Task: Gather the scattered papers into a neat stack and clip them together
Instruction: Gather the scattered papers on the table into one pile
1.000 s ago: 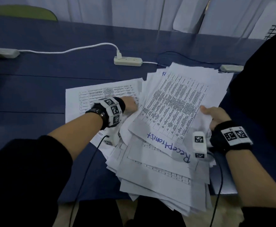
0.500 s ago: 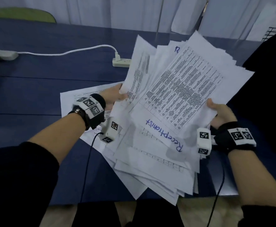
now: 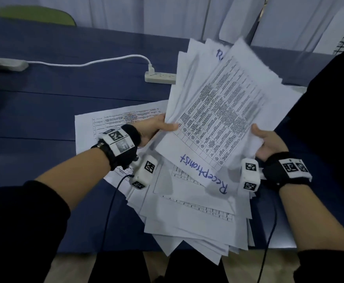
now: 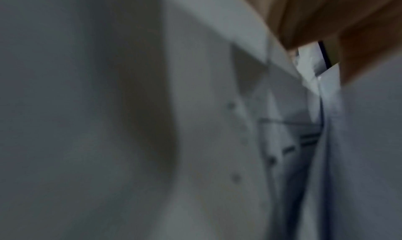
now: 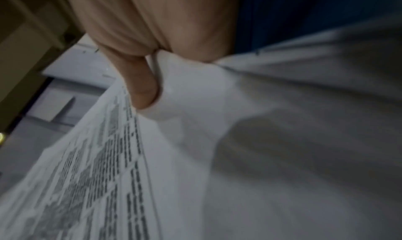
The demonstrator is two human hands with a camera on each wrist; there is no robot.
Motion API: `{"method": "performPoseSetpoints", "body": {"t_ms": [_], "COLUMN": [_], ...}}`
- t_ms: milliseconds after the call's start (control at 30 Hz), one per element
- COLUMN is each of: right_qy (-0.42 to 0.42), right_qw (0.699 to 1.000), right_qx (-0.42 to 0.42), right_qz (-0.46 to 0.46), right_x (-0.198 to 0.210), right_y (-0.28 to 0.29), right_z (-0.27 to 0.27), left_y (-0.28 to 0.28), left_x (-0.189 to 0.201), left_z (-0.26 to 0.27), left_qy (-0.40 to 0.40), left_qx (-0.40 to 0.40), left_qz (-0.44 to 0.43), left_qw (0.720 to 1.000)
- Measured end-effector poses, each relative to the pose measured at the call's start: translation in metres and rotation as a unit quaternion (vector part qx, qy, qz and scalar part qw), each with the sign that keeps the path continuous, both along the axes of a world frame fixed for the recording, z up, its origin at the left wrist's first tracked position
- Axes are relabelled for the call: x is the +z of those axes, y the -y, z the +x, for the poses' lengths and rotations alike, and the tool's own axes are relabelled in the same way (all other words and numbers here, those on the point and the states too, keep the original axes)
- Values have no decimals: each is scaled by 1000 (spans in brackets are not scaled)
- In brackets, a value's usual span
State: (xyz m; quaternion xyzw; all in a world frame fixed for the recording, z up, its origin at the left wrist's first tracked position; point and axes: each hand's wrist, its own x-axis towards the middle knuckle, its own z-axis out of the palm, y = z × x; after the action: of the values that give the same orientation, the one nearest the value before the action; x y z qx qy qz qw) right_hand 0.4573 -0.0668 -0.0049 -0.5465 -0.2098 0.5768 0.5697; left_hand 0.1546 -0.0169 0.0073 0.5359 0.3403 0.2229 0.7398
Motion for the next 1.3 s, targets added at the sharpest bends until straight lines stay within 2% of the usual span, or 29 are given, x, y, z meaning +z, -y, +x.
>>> {"method": "performPoseSetpoints", "body": {"t_ms": [100, 200, 300, 333, 400, 467, 500, 533, 567, 633, 667, 700, 767, 867, 900, 967, 1067, 1100, 1167, 1200, 1233, 1267, 1300], "right_qy": [28, -22, -15, -4, 53, 120, 147, 168, 184, 222, 249, 269, 291, 245, 229, 185, 158, 157, 153, 154, 159, 163, 167], "right_qw": [999, 997, 989, 990, 994, 991, 987, 984, 981, 973, 967, 962, 956, 967, 970, 976, 978, 978, 978, 978, 976, 975, 973], "right_qx": [-11, 60, 144, 136, 96, 59, 49, 50, 52, 62, 53, 41, 29, 51, 65, 89, 102, 109, 121, 129, 136, 140, 145], "right_qz": [-17, 32, 33, 26, 5, -18, -28, -33, -34, -31, -32, -32, -11, 35, 44, 74, 85, 81, 67, 62, 61, 64, 66], "right_x": [0, 2, 4, 3, 5, 7, 6, 5, 2, 0, 1, 1, 5, 25, 29, 38, 44, 45, 43, 40, 37, 33, 31], "right_y": [-2, 3, 6, 3, -3, -8, -11, -13, -17, -21, -22, -24, -26, -19, -19, -18, -16, -15, -13, -12, -13, -14, -15], "right_z": [-6, -6, -4, -2, 0, 3, 6, 8, 11, 14, 15, 17, 23, 25, 29, 37, 45, 45, 41, 38, 35, 33, 30], "left_y": [2, 8, 13, 13, 8, 2, 0, -3, -4, -4, -2, -1, 4, 7, 7, 12, 18, 21, 21, 18, 19, 15, 11], "left_x": [-1, 0, 4, 6, 10, 11, 11, 7, 2, -12, -16, -18, -9, 1, -1, -4, -10, -9, -7, -4, 4, 7, 9], "left_z": [4, 1, 0, 1, -1, -6, -9, -14, -19, -30, -33, -34, -33, -29, -28, -25, -30, -33, -42, -50, -54, -62, -68], "left_qy": [-9, -5, 2, -7, -62, -161, -237, -326, -417, -582, -628, -650, -652, -620, -613, -608, -604, -613, -670, -713, -752, -784, -789], "left_qx": [-6, 30, 37, 34, 20, -32, -68, -108, -147, -187, -203, -224, -271, -296, -293, -292, -279, -264, -196, -152, -107, -82, -73], "left_qz": [-7, -26, -56, -52, -4, 85, 138, 193, 245, 301, 311, 313, 312, 319, 343, 423, 553, 571, 554, 514, 456, 373, 296], "left_qw": [1000, 999, 998, 998, 998, 983, 959, 919, 863, 732, 684, 655, 636, 652, 648, 606, 501, 478, 454, 452, 464, 489, 533]}}
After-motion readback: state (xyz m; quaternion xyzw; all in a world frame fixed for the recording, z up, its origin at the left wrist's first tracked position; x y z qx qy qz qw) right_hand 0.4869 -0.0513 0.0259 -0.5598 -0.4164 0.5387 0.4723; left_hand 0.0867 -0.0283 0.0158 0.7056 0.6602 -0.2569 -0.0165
